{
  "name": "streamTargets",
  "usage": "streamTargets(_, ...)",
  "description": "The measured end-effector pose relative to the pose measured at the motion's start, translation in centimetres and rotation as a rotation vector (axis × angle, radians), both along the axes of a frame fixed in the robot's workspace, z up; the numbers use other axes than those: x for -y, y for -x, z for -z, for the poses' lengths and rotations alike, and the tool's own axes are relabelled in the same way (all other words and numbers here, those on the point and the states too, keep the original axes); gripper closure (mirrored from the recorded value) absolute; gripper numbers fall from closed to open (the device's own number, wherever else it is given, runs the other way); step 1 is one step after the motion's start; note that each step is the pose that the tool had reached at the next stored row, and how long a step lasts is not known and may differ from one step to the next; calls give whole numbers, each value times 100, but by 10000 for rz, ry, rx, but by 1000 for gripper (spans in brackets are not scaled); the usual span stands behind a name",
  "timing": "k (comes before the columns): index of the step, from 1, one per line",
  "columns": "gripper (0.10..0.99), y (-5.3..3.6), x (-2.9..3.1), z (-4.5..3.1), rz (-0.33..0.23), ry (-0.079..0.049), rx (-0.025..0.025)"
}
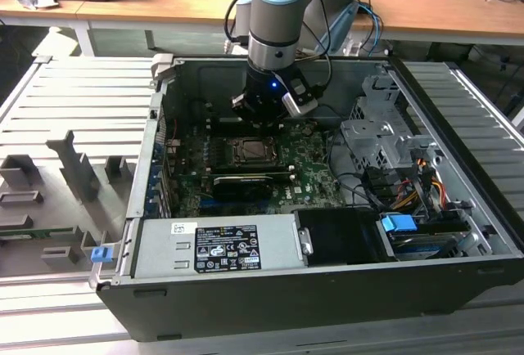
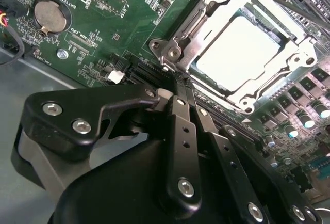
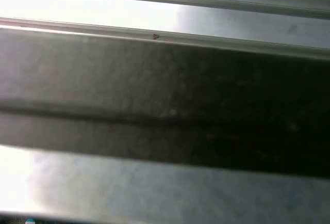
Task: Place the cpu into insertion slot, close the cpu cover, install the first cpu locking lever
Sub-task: 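Close the cpu cover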
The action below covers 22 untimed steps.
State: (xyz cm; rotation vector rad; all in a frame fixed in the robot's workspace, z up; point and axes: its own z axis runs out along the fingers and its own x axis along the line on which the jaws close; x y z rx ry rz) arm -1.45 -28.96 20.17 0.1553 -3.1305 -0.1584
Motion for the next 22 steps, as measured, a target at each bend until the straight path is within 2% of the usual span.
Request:
streamTargets(1,980,-1,1,2,-2,-18,-1)
streamTargets(4,980,-2,0,9,-1,-237,0)
streamTargets(5,980,-1,0,9,0,-264,1)
streamTargets(8,980,-2,-1,-25,1,-273,2)
streamTargets(11,980,-2,0,-123,-1,-264,1)
streamTargets(22,980,-2,56,-130,0,-262,1)
